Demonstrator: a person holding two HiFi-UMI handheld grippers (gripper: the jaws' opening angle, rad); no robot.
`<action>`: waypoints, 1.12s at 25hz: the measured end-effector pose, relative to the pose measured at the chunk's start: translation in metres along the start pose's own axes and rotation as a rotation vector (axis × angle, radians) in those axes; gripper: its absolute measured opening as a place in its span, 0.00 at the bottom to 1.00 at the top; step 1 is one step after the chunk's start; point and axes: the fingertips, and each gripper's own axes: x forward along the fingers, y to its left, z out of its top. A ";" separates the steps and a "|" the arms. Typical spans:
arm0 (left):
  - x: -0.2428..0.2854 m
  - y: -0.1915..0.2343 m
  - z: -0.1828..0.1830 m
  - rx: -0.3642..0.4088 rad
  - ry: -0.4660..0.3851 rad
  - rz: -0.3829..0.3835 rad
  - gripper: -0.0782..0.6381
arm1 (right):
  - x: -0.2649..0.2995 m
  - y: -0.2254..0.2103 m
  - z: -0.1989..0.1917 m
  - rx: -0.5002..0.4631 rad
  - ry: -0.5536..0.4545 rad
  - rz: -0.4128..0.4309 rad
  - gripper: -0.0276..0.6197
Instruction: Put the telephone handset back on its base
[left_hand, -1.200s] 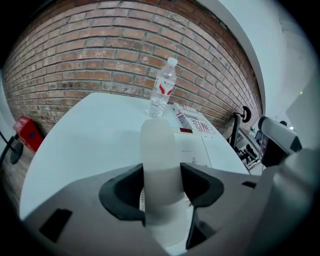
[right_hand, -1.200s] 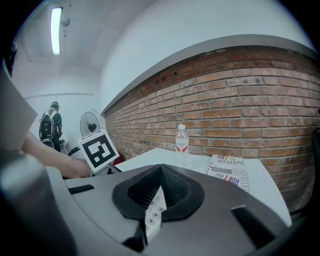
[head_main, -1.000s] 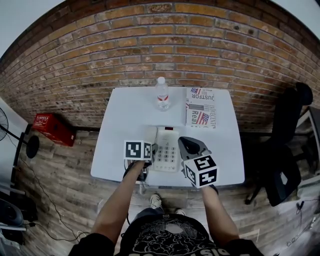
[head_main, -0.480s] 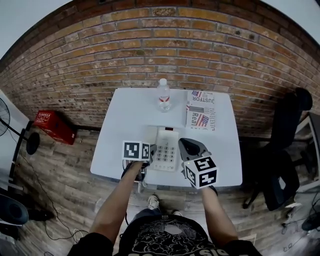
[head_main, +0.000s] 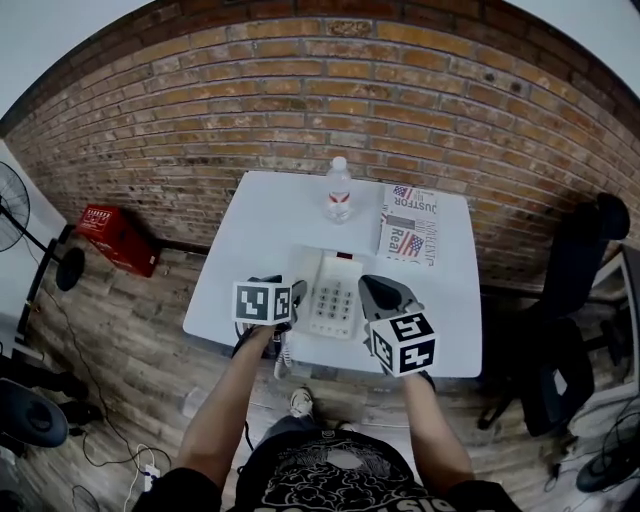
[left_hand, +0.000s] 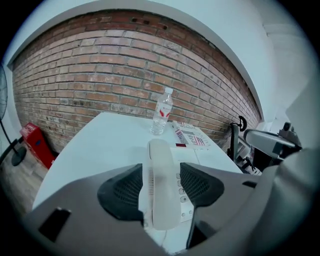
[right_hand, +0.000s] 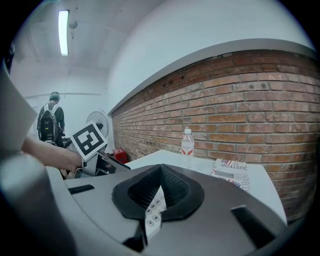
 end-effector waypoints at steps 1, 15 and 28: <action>-0.005 0.001 0.002 0.004 -0.016 0.007 0.44 | -0.001 0.001 0.001 -0.003 -0.003 0.004 0.05; -0.088 -0.016 0.035 0.087 -0.302 0.053 0.37 | -0.028 0.003 0.019 -0.050 -0.039 0.044 0.05; -0.145 -0.031 0.021 0.117 -0.472 0.110 0.17 | -0.055 0.002 0.022 -0.069 -0.063 0.072 0.05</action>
